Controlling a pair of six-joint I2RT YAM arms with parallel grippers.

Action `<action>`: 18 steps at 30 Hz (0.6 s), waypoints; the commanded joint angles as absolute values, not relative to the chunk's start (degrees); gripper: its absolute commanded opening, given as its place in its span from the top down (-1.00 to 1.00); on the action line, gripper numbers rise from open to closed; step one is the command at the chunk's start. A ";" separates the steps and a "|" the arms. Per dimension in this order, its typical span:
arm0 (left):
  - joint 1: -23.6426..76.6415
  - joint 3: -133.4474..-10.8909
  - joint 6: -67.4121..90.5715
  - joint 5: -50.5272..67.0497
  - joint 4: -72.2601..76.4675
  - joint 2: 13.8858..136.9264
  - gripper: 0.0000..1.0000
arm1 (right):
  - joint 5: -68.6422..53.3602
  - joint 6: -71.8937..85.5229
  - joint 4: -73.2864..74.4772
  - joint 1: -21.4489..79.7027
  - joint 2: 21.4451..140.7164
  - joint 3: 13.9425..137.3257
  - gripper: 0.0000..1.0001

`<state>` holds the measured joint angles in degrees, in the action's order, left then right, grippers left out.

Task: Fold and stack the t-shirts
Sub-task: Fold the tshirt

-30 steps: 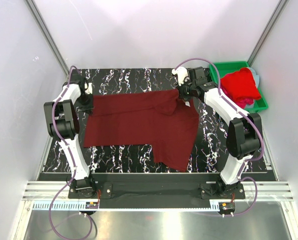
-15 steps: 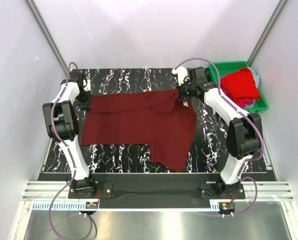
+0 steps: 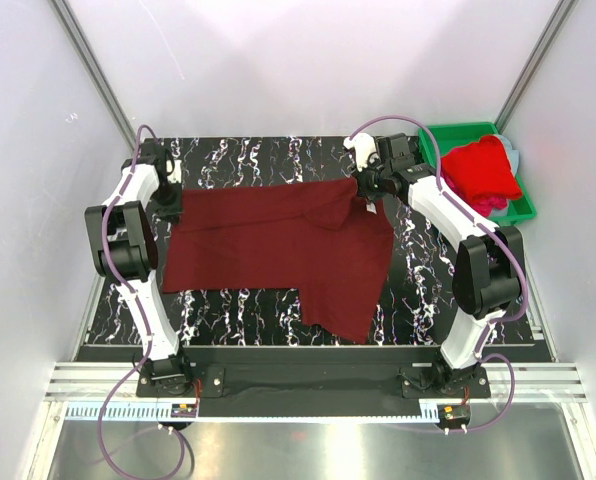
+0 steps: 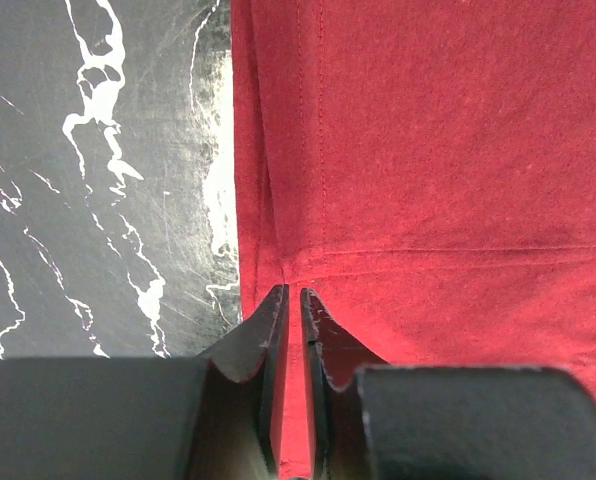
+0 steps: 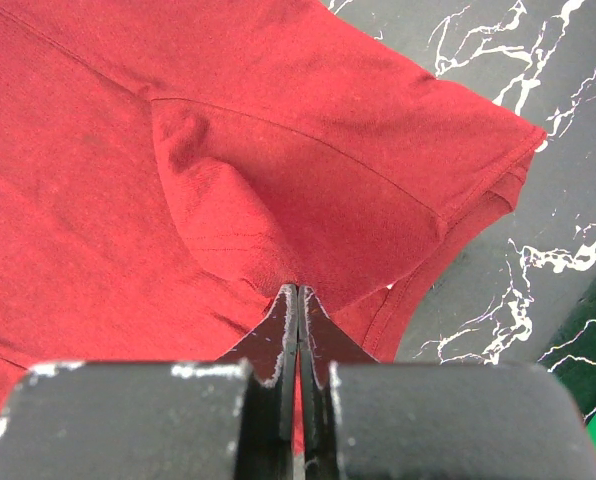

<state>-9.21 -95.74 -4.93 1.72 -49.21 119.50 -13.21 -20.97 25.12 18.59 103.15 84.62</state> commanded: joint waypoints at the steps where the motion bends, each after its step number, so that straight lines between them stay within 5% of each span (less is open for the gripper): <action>1: -9.32 -98.00 -5.27 1.32 -49.57 118.12 0.72 | -14.06 -21.45 23.12 18.81 101.86 84.99 1.00; 5: -9.40 -97.56 -5.19 1.14 -49.22 119.00 0.59 | -14.06 -21.45 23.03 18.81 101.95 84.99 1.00; 18: -9.40 -100.02 -5.10 1.76 -49.75 122.96 0.60 | -14.06 -21.53 23.12 18.81 101.95 84.46 1.00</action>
